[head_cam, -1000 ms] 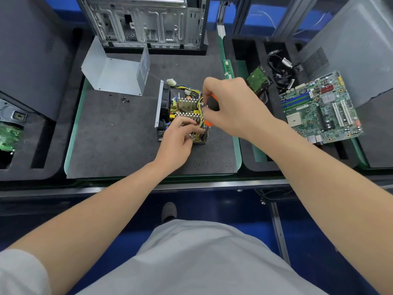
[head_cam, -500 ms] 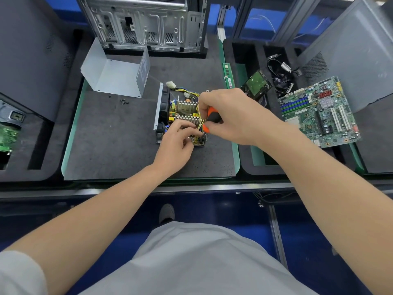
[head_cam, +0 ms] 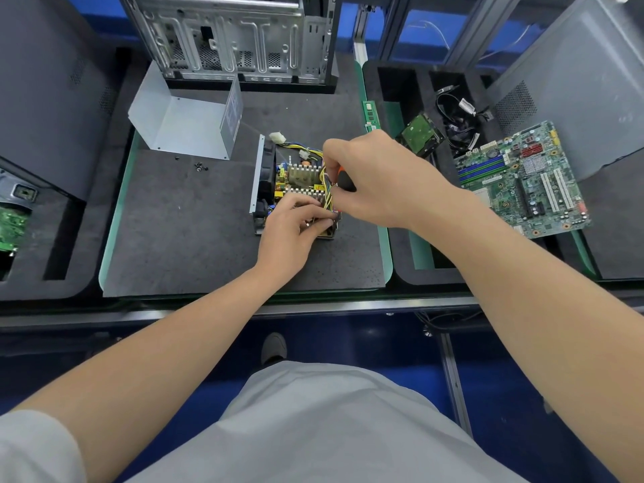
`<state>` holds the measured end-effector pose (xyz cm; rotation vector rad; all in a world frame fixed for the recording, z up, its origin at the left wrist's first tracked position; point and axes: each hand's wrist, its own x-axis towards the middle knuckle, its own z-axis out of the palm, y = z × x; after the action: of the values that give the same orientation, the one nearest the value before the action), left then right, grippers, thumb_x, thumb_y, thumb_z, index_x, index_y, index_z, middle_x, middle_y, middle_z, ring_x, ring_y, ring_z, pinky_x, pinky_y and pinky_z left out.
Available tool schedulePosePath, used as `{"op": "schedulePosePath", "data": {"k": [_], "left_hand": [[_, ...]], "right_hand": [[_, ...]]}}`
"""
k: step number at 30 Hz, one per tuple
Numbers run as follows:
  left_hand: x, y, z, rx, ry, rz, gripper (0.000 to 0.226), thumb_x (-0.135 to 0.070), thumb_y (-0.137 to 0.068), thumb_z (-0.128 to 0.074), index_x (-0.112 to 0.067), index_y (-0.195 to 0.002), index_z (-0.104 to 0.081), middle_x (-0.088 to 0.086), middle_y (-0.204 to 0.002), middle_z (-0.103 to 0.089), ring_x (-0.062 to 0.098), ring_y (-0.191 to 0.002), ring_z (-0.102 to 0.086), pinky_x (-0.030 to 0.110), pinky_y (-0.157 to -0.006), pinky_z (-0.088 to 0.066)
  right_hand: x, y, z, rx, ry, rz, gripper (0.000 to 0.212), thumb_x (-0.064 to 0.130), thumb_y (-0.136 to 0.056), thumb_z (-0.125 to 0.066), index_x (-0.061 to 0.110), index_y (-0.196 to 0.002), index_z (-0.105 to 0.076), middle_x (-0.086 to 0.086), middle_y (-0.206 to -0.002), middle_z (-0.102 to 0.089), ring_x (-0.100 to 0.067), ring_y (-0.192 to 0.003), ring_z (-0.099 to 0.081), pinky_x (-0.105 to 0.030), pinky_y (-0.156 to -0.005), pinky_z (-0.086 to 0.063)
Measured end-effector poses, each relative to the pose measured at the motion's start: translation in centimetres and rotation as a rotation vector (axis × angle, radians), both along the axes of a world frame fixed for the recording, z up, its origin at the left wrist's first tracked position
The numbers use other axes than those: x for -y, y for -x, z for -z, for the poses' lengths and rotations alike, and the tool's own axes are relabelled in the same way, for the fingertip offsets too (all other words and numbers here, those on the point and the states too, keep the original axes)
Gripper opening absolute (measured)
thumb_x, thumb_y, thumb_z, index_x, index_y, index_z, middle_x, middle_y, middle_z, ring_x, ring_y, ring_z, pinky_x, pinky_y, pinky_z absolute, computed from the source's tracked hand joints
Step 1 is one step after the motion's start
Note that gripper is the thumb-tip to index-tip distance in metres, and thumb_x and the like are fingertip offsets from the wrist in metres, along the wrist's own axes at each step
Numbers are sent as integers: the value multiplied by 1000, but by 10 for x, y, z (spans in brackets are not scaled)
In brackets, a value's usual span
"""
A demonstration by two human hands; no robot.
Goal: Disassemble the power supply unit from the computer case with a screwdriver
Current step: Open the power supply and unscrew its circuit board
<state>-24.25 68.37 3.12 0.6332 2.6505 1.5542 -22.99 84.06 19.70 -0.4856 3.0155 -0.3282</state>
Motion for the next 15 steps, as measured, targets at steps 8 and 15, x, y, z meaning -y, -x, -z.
{"op": "schedulePosePath", "data": {"k": [8,15], "left_hand": [[-1,3,0,50,-6,7,9,-18,-93,-78,-23,-100,-81,-3,-110,-63,7,-91,-57,22,-77,-49],[-3,2,2,64,-5,-2,10,-20,-95,-76,-20,-104,-82,-4,-110,-61,3,-93,-56,18,-76,-46]], "right_hand": [[3,-3,0,16,21,9,13,19,-89,-57,12,-100,-56,-4,-81,-59,-33,-79,-58,-46,-73,-55],[7,-3,0,27,-12,26,16,22,-89,-57,14,-102,-56,-7,-88,-58,-37,-82,-59,-48,-70,-56]]}}
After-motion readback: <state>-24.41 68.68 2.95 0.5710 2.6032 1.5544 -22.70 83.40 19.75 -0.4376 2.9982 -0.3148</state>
